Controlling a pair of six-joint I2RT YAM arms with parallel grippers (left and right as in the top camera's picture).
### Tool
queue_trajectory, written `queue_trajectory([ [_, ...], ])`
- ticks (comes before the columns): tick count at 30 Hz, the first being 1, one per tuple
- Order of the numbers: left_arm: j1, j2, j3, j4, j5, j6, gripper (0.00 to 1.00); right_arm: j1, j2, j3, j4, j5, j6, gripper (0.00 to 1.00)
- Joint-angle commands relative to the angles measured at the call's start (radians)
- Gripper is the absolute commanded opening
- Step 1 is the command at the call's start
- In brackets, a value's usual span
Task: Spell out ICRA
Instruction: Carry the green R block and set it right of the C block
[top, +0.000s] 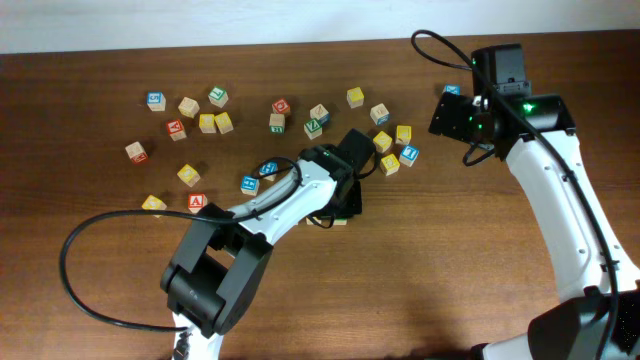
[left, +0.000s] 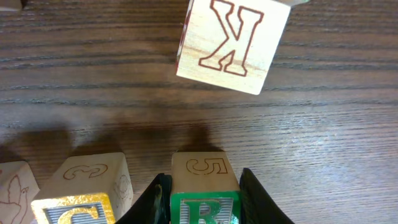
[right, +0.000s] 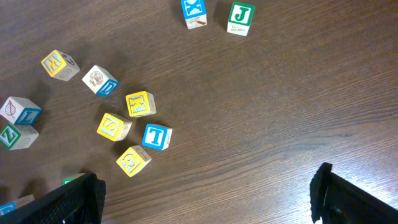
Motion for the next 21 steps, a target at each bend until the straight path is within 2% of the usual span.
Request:
queue_trajectory([
  [1,-0.001,-0.012,-0.009,0.001,0.006,-0.003,0.23,0.0,0.0,0.013,-0.001,-0.001,0.008,0.98],
  [3,-0.001,-0.013,-0.008,0.003,0.005,-0.003,0.3,0.0,0.0,0.013,-0.001,-0.001,0.008,0.98],
  [11,0.023,-0.014,0.006,-0.007,0.006,0.002,0.31,0.0,0.0,0.013,-0.001,-0.001,0.008,0.98],
  [21,0.041,-0.014,0.145,-0.074,0.005,0.035,0.34,0.0,0.0,0.013,-0.001,-0.001,0.008,0.98],
])
